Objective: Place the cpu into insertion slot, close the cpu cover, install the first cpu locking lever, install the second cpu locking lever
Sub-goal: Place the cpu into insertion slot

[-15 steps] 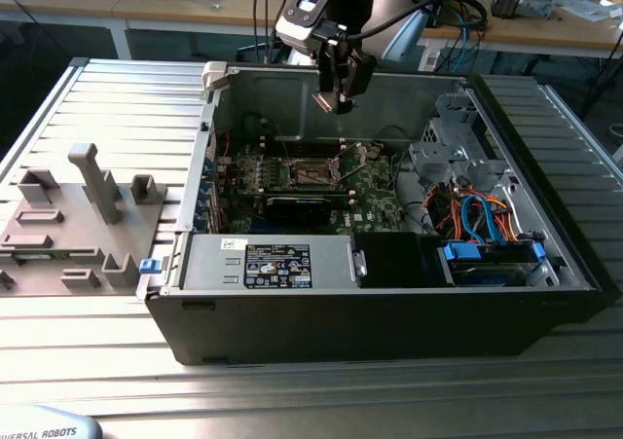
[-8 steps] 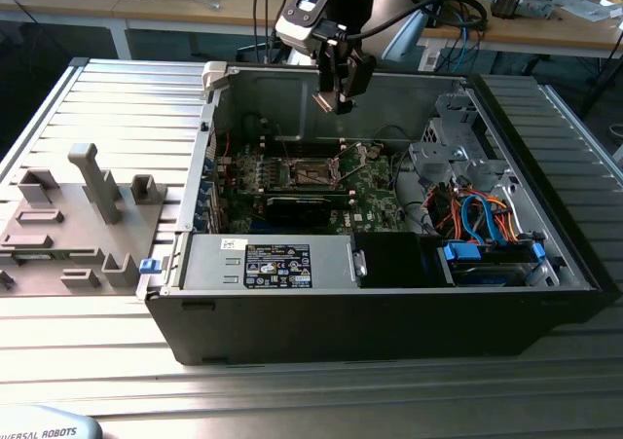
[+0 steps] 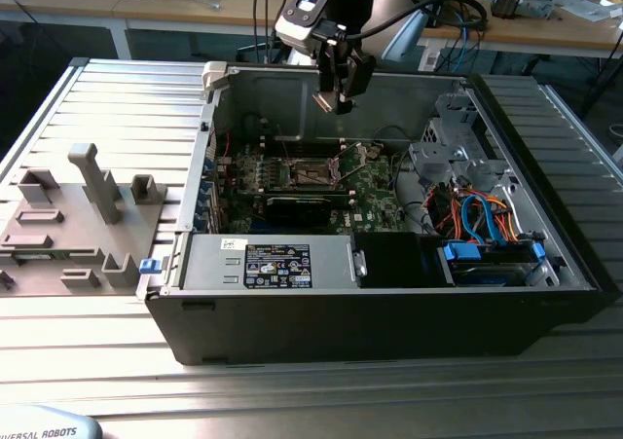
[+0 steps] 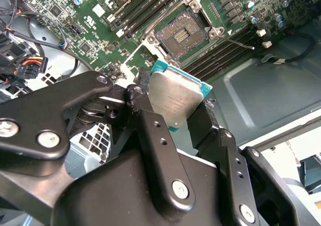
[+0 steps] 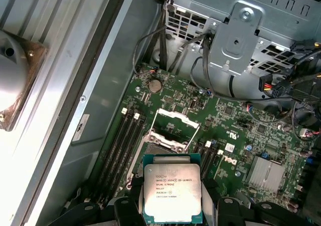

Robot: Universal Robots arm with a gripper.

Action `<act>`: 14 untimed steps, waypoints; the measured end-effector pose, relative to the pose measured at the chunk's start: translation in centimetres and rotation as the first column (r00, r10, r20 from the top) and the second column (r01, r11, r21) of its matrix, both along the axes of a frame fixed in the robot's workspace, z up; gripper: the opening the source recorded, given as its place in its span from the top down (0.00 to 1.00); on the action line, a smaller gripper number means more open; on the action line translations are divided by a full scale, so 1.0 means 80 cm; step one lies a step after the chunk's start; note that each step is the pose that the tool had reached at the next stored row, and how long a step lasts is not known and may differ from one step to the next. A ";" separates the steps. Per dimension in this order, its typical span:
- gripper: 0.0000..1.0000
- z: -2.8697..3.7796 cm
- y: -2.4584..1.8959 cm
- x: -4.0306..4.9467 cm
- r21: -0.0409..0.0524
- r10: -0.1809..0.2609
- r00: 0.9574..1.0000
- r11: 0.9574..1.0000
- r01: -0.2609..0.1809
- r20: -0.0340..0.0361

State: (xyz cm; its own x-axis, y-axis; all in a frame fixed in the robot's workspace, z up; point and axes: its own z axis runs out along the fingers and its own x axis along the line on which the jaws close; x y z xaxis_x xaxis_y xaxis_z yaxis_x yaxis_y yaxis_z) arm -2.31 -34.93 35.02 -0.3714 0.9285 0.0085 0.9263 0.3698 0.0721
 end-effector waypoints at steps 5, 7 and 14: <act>0.46 0.0000 0.0000 0.000 0.000 -0.004 1.000 1.000 0.004 0.000; 0.46 0.0000 0.0000 0.000 0.000 -0.005 1.000 1.000 0.005 0.000; 0.46 0.0000 0.0000 0.000 0.000 -0.008 1.000 1.000 0.008 0.000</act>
